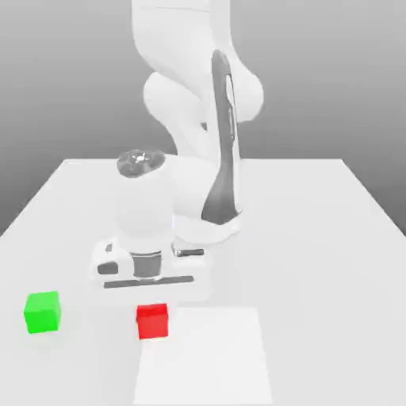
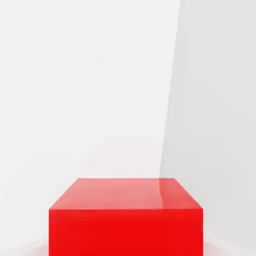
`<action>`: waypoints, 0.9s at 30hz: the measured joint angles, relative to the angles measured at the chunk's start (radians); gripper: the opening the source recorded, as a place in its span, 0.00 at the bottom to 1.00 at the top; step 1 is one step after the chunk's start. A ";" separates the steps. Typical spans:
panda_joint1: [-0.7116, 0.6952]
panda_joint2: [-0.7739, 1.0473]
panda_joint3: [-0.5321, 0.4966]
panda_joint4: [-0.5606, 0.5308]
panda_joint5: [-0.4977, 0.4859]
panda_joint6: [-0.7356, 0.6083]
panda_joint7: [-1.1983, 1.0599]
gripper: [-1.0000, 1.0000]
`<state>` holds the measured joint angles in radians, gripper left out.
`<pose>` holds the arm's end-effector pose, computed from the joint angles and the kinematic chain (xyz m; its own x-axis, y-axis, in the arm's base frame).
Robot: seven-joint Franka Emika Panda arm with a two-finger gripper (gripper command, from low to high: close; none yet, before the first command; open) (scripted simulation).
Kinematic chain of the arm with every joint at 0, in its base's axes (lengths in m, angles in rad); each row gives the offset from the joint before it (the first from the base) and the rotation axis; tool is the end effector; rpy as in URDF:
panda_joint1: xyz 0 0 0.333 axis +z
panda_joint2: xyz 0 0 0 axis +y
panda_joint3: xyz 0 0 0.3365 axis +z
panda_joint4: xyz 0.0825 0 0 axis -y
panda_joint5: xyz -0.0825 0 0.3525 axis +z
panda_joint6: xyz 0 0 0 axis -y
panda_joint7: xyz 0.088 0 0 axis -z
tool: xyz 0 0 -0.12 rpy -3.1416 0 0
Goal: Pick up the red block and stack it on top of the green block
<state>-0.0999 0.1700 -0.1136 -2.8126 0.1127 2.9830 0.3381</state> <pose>0.3530 -0.0864 0.1962 0.7892 -0.6141 0.0028 -0.6141 -0.7892 0.0002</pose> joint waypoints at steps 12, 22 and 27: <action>-0.130 -0.189 -0.131 0.058 -0.120 -0.251 -0.023 0.00; -0.307 -0.101 -0.197 0.194 -0.060 -0.295 -0.224 0.00; -0.332 0.011 -0.155 0.200 0.029 -0.197 -0.289 0.00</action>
<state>-0.4316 0.1811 -0.2686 -2.6127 0.1417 2.7862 0.0487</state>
